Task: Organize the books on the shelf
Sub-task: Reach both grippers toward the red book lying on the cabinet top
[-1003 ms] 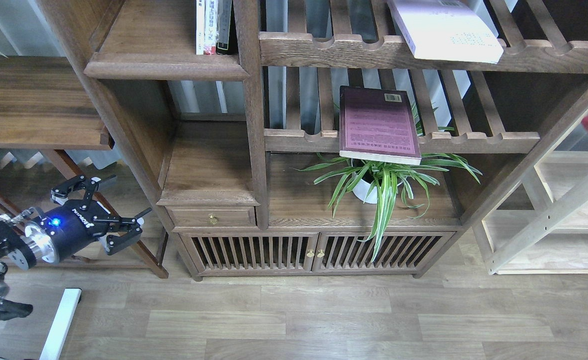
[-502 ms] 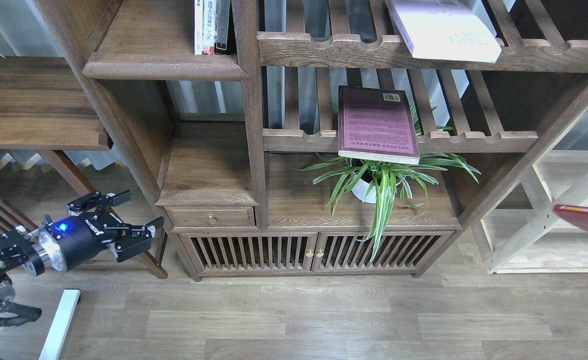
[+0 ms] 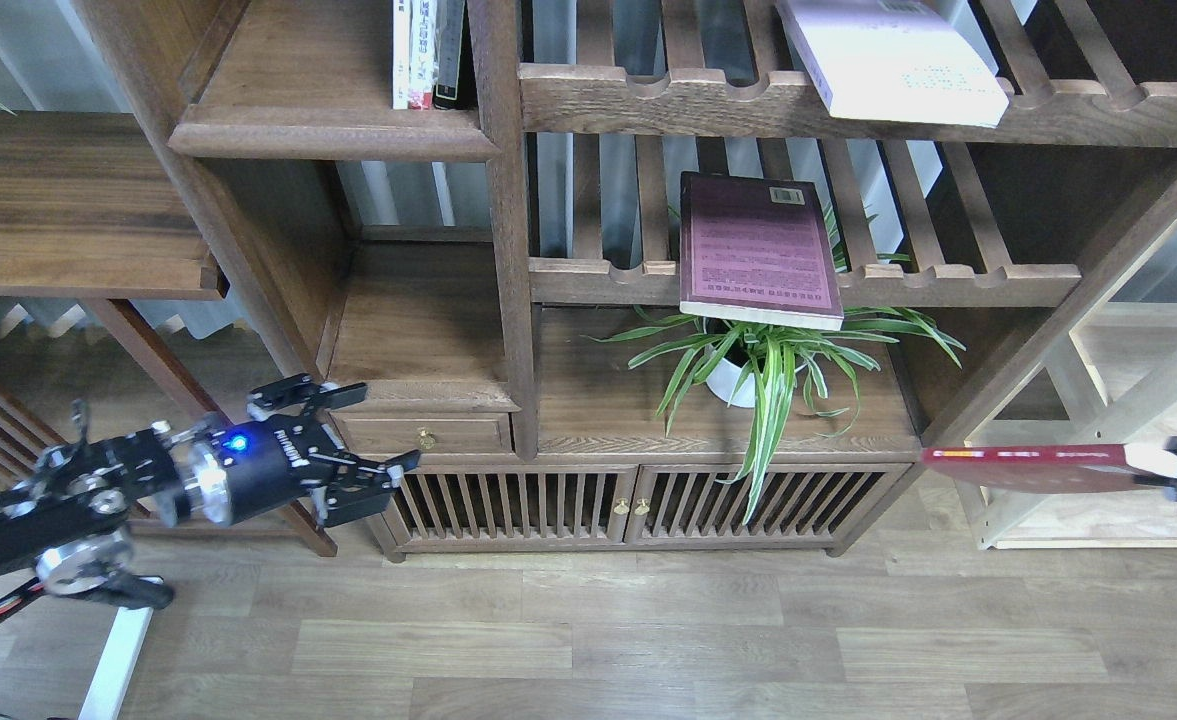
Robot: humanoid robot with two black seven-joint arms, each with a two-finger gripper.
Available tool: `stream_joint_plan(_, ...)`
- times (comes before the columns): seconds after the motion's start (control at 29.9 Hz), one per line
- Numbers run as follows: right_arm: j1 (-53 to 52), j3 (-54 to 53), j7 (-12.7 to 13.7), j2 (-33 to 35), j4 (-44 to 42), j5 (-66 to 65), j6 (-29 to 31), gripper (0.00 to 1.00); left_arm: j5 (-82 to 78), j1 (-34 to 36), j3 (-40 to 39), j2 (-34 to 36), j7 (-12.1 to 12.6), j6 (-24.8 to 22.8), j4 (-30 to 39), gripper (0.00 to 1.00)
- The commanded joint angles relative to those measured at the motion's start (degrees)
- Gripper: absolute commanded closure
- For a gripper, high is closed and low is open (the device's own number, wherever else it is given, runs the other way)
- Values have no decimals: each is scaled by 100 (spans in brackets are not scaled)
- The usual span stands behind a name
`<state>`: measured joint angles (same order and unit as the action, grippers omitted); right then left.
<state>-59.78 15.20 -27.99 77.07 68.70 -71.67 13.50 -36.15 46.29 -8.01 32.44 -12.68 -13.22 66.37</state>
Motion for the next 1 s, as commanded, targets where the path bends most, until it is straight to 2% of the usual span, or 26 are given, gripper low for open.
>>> stream_joint_plan(0.0,63,0,-1,-385,3,30,30,97,2,371,379,-413,99,-84,-343,2)
stream_joint_plan(0.43,80,-53,-1,-2028,-41,926,30,97,-6,547,748,-1793,529,-155,-1372,2)
stream_joint_plan(0.57,107,-53,-1,-2451,-138,944,3,97,11,617,898,-1917,547,-181,-1548,2)
stream_joint_plan(0.84,195,26,-1,-3040,-322,935,-5,97,38,1003,1091,-2128,819,-252,-1583,2)
stream_joint_plan(0.97,212,35,-1,-3251,-331,935,-5,97,55,1224,1302,-2251,863,-427,-1592,2)
